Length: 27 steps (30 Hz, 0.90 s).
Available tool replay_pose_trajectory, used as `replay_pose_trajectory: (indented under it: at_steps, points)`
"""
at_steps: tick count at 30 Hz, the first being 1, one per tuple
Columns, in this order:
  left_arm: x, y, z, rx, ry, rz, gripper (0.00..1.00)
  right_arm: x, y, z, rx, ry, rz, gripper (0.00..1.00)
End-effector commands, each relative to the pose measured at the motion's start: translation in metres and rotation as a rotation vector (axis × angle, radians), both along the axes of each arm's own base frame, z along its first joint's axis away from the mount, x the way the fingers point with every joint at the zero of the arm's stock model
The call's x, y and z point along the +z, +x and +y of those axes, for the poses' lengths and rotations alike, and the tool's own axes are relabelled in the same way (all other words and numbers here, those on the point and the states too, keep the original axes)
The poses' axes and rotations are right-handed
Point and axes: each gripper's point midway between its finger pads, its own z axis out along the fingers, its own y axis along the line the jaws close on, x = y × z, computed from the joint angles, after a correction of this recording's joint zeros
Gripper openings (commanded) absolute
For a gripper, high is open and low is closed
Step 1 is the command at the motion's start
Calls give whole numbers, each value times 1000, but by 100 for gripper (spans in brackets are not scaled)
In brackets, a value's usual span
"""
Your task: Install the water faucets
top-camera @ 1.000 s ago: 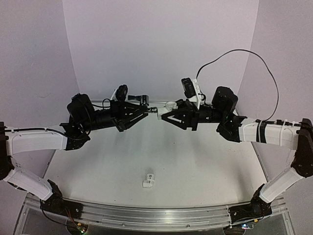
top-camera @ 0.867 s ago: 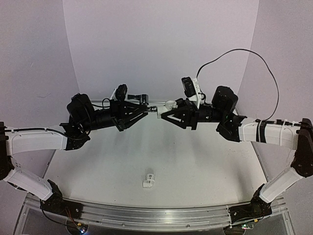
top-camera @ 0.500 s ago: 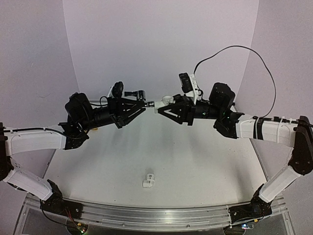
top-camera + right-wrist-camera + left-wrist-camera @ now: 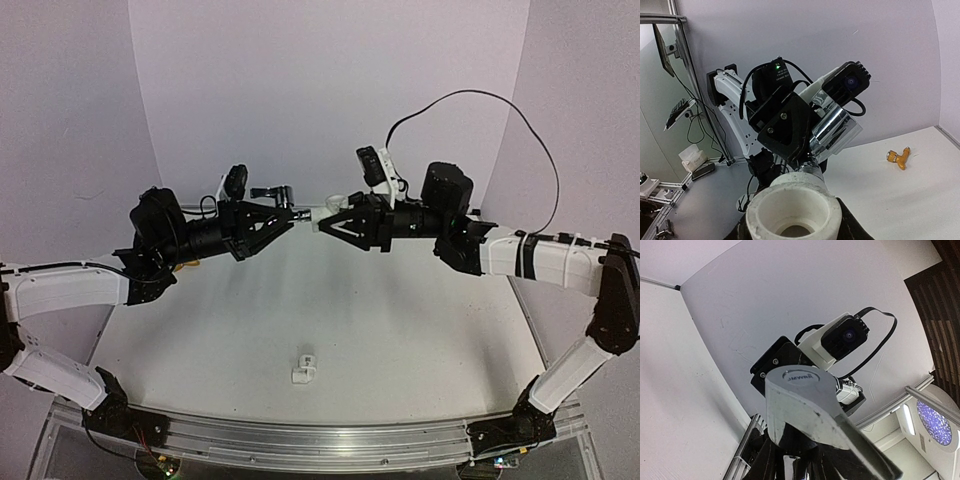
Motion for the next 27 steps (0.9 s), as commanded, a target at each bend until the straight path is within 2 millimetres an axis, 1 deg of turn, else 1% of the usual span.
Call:
replay_pose_trajectory:
  at_steps: [1, 7, 12, 20, 27]
  points:
    - [21, -28, -6, -114, -18, -91, 0, 18, 1, 12, -8, 32, -32, 0]
    - [21, -28, -7, -113, -18, -89, 0, 24, 5, 13, -22, 57, -18, 0]
    - [19, -31, -6, -120, -13, -100, 0, 21, 8, 16, -19, 53, 8, 0]
    - [17, -32, -8, -128, -9, -109, 0, 25, 9, 17, -16, 68, 42, 0]
    - [11, -33, -10, -141, 3, -103, 0, 25, 10, 18, -8, 62, 67, 0]
